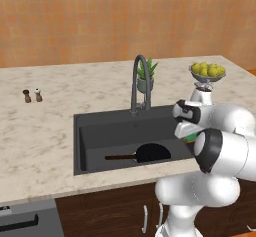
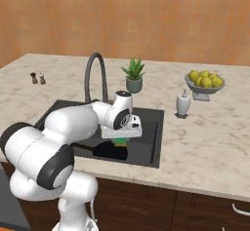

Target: Pick the pan and sponge and place them into the sink. Then turn on the water.

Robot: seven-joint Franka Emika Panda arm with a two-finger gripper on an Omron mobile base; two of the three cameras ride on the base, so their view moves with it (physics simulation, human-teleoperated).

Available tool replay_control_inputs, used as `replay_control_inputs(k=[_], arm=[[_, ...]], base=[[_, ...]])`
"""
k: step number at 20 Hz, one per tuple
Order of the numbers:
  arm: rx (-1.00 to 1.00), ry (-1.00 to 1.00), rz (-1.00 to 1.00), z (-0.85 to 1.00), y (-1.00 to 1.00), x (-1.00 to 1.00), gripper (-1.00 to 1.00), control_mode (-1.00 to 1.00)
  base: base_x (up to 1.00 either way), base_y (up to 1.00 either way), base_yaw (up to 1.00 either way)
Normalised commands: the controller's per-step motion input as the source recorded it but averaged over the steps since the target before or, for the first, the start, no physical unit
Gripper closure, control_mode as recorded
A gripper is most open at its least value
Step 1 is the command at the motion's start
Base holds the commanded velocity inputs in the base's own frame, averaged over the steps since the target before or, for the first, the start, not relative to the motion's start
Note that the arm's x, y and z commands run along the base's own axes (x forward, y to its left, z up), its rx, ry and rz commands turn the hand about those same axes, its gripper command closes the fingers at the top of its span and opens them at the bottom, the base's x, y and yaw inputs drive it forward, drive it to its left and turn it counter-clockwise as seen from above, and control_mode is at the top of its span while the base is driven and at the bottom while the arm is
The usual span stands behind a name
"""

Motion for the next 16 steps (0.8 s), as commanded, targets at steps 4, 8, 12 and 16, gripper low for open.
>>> replay_control_inputs(k=[4, 8, 12, 16], arm=[[0.0, 0.01, 0.0, -0.36, 0.42, 0.49, 1.0, -1.0], [0.0, 0.0, 0.0, -0.31, 0.1, 0.31, 1.0, -1.0], [0.0, 0.0, 0.0, -0.34, 0.18, 0.3, 1.0, -1.0], [0.0, 0.0, 0.0, -0.31, 0.13, 0.29, 1.0, -1.0]], base=[[0.0, 0.0, 0.0], [0.0, 0.0, 0.0], [0.0, 0.0, 0.0], [0.0, 0.0, 0.0]])
